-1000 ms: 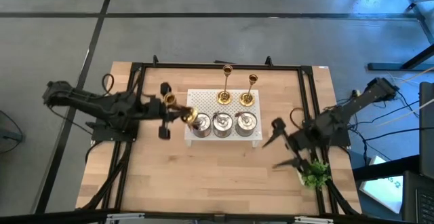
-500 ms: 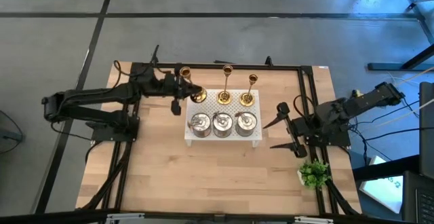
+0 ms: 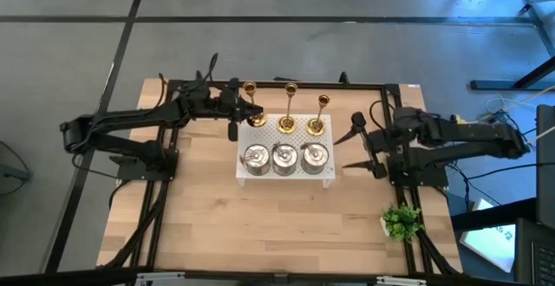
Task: Pick & Place candle stick holders
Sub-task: Put the gold candle holder on the shelf aligned with the other gold candle holders
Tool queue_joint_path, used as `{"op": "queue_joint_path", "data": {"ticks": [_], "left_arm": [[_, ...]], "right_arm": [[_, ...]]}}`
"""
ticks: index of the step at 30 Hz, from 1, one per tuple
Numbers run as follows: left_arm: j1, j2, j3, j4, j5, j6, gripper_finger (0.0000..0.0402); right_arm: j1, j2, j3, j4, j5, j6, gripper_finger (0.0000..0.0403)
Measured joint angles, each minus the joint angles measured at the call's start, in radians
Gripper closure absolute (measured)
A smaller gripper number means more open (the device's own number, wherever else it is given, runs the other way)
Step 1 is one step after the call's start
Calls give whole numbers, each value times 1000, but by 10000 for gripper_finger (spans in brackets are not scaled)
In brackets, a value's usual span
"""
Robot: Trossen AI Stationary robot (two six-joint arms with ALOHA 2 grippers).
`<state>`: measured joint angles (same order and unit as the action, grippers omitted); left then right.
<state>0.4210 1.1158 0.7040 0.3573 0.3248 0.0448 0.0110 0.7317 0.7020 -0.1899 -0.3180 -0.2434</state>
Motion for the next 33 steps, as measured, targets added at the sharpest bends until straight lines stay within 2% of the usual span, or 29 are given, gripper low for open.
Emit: {"op": "queue_joint_path", "data": {"ticks": [6, 13, 19, 23, 33], "left_arm": [[24, 30, 0, 11, 1, 17, 393], [57, 69, 0, 7, 46, 13, 393], [68, 88, 0, 2, 62, 2, 393], [65, 88, -3, 4, 64, -2, 393], [62, 87, -104, 157, 124, -33, 393]], "right_arm": [[-118, -5, -53, 23, -19, 53, 75], [-185, -46, -97, 75, -23, 79, 75], [-195, -62, -99, 57, -30, 80, 75], [-195, -62, -99, 57, -80, 80, 75], [-194, -62, -99, 34, -87, 79, 75]]}}
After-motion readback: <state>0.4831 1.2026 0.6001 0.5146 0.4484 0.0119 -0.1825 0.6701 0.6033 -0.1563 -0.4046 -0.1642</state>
